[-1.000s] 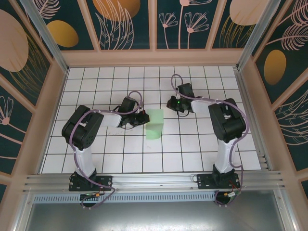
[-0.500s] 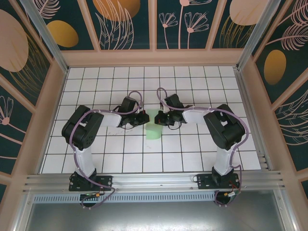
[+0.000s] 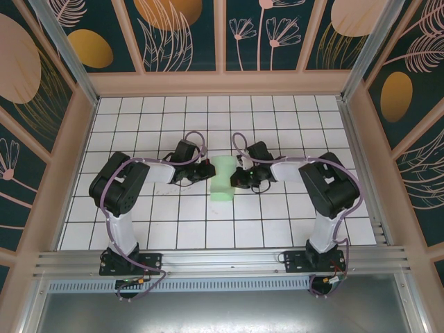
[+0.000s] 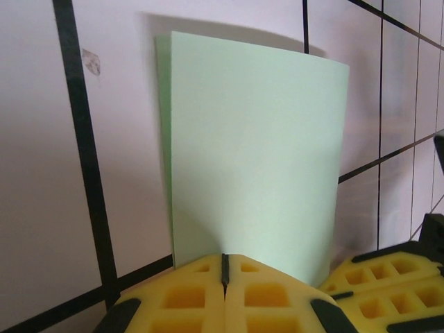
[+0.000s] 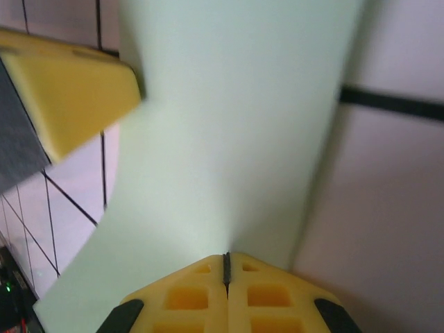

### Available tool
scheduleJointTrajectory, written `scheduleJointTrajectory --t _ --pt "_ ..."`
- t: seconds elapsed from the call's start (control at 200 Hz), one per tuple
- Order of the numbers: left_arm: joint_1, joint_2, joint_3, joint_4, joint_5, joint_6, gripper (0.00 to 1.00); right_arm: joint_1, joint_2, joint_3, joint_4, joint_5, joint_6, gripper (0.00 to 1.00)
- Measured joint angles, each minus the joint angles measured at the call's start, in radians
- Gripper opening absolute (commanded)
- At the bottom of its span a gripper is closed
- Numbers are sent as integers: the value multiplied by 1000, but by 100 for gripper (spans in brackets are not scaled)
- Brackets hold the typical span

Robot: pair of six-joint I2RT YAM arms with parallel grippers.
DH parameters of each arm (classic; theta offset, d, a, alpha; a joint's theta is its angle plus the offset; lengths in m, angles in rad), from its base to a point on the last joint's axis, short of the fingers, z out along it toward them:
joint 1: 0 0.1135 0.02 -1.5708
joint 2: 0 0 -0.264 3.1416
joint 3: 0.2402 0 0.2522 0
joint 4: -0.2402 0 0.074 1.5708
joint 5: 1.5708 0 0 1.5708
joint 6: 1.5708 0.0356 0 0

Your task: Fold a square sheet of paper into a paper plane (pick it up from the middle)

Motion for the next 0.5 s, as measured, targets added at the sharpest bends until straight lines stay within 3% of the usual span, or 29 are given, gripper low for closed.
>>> scheduleJointTrajectory --t 0.225,0.5 --pt "0 0 0 0 0 0 0 -66 -77 -16 -60 -38 -24 0" --pt "0 0 0 0 0 -4 0 6 8 35 76 -80 51 0"
